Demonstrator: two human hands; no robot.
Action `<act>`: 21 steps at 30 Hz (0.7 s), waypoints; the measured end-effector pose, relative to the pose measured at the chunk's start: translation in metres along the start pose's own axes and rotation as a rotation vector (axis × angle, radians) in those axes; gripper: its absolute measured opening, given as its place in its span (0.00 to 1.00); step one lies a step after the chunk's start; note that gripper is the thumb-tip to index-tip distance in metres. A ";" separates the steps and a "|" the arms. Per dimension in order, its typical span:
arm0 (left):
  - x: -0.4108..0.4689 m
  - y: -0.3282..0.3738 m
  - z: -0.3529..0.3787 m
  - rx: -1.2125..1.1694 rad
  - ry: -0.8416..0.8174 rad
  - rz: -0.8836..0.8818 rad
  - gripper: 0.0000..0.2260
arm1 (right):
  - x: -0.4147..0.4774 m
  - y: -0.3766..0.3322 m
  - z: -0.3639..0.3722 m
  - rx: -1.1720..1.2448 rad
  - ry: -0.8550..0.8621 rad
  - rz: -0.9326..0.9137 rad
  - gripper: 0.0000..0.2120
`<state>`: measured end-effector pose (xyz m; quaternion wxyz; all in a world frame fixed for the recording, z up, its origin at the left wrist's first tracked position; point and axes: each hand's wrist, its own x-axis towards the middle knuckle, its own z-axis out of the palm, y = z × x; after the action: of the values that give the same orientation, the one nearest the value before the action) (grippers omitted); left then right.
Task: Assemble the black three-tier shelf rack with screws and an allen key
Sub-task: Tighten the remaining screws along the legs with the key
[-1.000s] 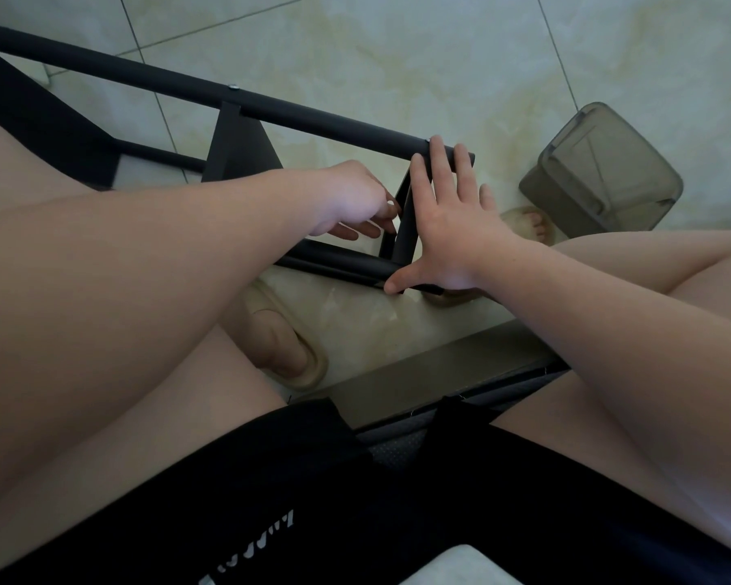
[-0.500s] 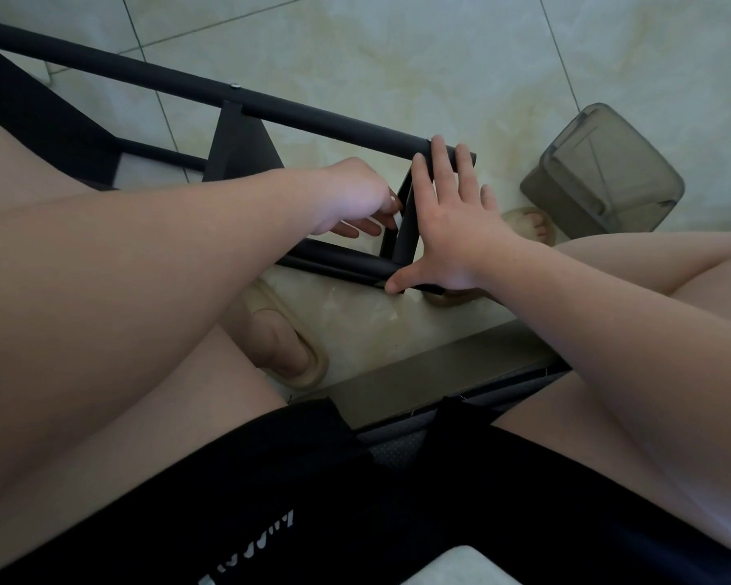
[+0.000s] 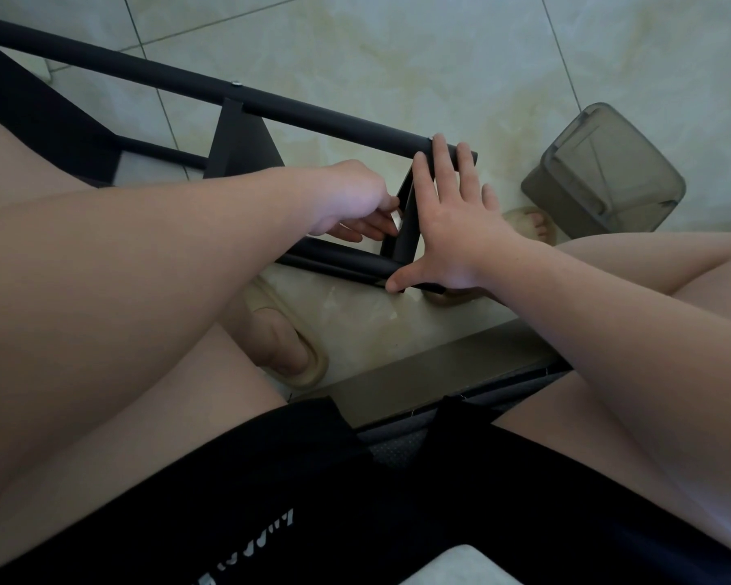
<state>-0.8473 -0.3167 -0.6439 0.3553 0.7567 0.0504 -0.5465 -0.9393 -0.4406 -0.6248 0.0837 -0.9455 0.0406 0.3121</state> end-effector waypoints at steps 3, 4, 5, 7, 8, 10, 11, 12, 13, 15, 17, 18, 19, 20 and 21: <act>0.000 -0.001 0.000 0.003 -0.010 0.005 0.09 | 0.000 0.000 0.000 -0.003 -0.002 -0.001 0.74; 0.000 -0.002 0.000 0.001 -0.011 0.011 0.09 | 0.000 0.000 0.000 -0.003 -0.004 -0.003 0.74; 0.000 -0.002 0.000 -0.004 -0.013 0.017 0.09 | 0.000 0.000 0.000 -0.004 -0.005 -0.003 0.74; 0.000 -0.003 -0.001 -0.011 -0.023 0.030 0.09 | 0.000 0.000 0.000 -0.005 -0.006 -0.003 0.74; 0.000 -0.003 -0.002 -0.015 -0.033 0.038 0.09 | 0.000 0.000 0.000 -0.004 -0.006 -0.003 0.74; -0.001 -0.004 -0.004 -0.024 -0.058 0.054 0.09 | 0.001 0.001 0.001 -0.001 -0.003 -0.003 0.74; -0.001 -0.005 -0.006 -0.030 -0.071 0.061 0.08 | 0.001 0.001 0.001 0.000 -0.003 -0.002 0.74; -0.001 -0.005 -0.007 -0.036 -0.083 0.067 0.08 | 0.000 0.001 0.001 0.001 -0.003 -0.002 0.74; -0.001 -0.006 -0.009 -0.040 -0.094 0.073 0.07 | 0.000 0.001 0.001 0.002 -0.004 -0.001 0.74; -0.001 -0.007 -0.011 -0.043 -0.112 0.083 0.06 | 0.001 0.001 0.001 -0.001 -0.005 0.000 0.74; -0.001 -0.009 -0.014 -0.041 -0.127 0.088 0.05 | 0.001 0.001 0.001 -0.006 -0.007 0.001 0.74; 0.000 -0.009 -0.015 -0.039 -0.134 0.088 0.05 | 0.001 0.001 0.000 -0.007 -0.008 0.001 0.74; 0.000 -0.010 -0.016 -0.037 -0.141 0.088 0.05 | 0.001 0.001 0.000 -0.008 -0.009 0.002 0.74; 0.000 -0.011 -0.017 -0.033 -0.146 0.087 0.05 | 0.001 0.001 0.000 -0.009 -0.010 0.003 0.74; 0.000 -0.011 -0.018 -0.027 -0.150 0.086 0.04 | 0.000 0.000 0.000 -0.010 -0.011 0.004 0.74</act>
<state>-0.8382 -0.2976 -0.6469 0.3913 0.7101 -0.0015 -0.5854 -0.9389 -0.4411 -0.6250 0.0783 -0.9442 0.0405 0.3174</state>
